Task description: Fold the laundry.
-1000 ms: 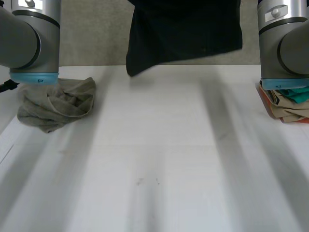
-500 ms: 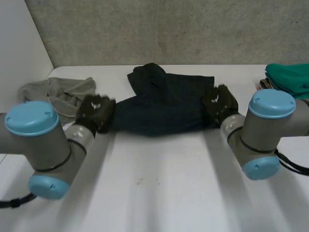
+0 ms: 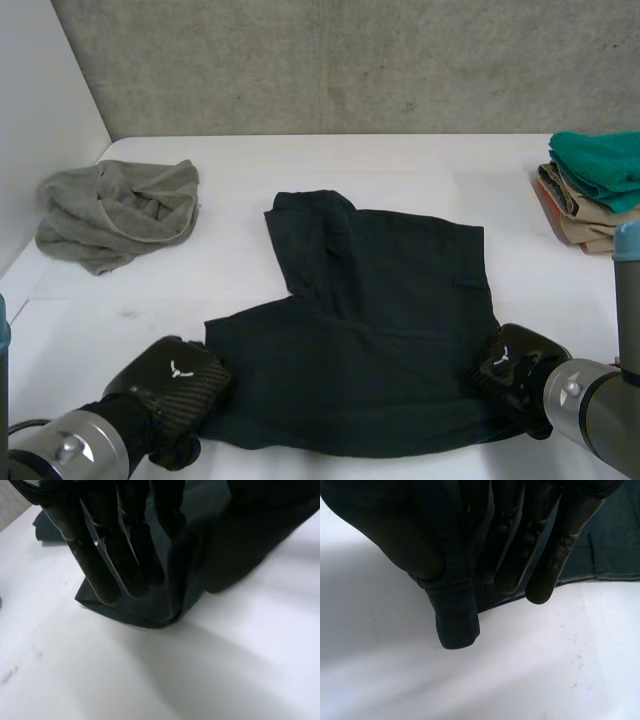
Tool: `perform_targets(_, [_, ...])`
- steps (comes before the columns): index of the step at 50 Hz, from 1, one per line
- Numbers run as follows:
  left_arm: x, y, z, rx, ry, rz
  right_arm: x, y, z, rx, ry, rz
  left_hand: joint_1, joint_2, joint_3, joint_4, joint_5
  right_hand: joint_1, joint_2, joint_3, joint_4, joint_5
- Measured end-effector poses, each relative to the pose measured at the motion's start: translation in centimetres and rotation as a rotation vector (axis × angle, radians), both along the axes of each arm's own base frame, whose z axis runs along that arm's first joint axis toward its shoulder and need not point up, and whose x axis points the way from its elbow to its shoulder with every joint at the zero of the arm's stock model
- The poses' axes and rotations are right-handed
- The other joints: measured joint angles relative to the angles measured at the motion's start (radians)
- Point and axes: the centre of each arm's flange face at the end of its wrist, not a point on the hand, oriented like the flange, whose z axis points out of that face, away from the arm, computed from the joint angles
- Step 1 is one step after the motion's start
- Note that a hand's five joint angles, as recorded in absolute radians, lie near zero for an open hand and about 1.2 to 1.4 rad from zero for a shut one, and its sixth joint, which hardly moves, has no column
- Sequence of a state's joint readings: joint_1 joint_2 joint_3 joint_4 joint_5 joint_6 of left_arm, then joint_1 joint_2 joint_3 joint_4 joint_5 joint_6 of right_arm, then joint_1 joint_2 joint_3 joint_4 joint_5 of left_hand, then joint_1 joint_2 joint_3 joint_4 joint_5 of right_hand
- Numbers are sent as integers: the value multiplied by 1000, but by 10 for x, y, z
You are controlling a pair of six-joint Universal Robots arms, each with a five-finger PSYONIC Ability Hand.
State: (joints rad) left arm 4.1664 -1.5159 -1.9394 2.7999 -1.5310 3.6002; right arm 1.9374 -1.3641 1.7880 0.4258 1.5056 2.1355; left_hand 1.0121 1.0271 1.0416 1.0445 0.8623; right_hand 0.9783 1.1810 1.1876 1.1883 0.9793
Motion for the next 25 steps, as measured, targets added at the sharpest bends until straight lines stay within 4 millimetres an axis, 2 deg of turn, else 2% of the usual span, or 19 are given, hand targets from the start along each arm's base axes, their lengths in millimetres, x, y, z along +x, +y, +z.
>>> perform_targets(1, [-1,0,1,-6,2,-3,-1,0,-2,-2,4,2,-102,-97,-112,-93,-92,0,0,0,0,0])
perform_targets(2, [-3,-3,3,-28,12,-8,-2,0,-4,-8,4,3,-401,-328,-340,-346,-343,0,0,0,0,0])
perform_targets(4, [-7,-9,7,-72,36,-13,-2,-2,-6,-24,-2,1,-727,-645,-652,-666,-661,0,0,0,0,0])
perform_targets(6, [-12,-17,14,-126,68,-14,-1,-5,-7,-45,-13,-1,-800,-769,-779,-791,-787,0,0,0,0,0])
perform_targets(8, [-14,-20,17,-151,83,-14,0,-6,-8,-55,-18,-3,-800,-792,-804,-814,-810,0,0,0,0,0])
perform_targets(12, [-32,-49,37,-319,192,-26,3,-13,-9,-104,-51,-14,-798,-794,-806,-815,-810,0,0,0,0,0])
perform_targets(16, [-48,-72,42,-402,259,-63,4,-15,-9,-122,-70,-24,-770,-780,-800,-800,-790,0,0,0,0,0])
perform_targets(17, [-56,-84,42,-428,285,-88,4,-16,-9,-128,-78,-29,-749,-763,-786,-785,-773,0,0,0,0,0])
perform_targets(18, [-56,-84,42,-428,285,-88,4,-16,-9,-128,-78,-29,-749,-763,-786,-785,-773,0,0,0,0,0])
perform_targets(21, [-81,-122,27,-448,324,-170,6,-17,-10,-132,-99,-39,-643,-665,-682,-682,-672,0,0,0,0,0])
perform_targets(25, [-100,-154,5,-441,316,-233,7,-17,-11,-131,-117,-42,-555,-579,-594,-595,-584,0,0,0,0,0])
